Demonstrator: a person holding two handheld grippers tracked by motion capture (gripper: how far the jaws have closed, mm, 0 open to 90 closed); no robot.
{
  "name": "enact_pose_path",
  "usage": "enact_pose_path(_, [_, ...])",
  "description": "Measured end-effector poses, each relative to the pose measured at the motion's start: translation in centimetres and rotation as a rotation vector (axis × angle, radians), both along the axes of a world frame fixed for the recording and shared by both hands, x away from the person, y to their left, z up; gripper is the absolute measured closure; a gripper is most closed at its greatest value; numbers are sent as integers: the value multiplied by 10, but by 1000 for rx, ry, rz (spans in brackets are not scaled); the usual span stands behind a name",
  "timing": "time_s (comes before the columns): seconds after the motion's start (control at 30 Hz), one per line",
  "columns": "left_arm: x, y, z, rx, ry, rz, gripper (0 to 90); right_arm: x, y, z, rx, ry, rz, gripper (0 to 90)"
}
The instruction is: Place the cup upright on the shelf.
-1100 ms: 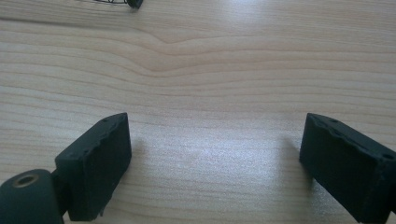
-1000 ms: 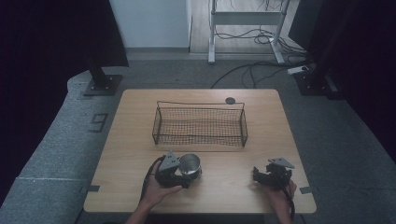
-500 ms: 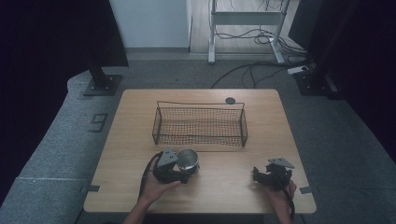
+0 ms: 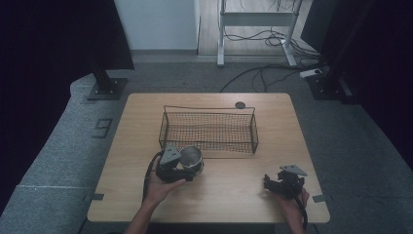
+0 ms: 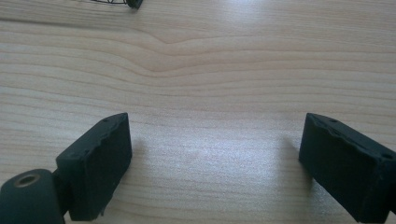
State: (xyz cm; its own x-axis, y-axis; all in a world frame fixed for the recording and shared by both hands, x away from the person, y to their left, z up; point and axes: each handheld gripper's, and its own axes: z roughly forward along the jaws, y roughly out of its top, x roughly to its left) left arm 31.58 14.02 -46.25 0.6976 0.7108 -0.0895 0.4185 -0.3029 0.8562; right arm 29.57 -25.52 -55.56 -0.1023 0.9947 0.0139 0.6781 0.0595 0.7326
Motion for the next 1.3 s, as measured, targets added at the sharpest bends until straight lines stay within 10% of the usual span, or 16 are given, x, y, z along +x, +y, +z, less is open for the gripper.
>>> enact_pose_path(1.3, [36, -1, 24, 4, -11, 6, 189, 0, -1, 0, -1, -5, -7, 112])
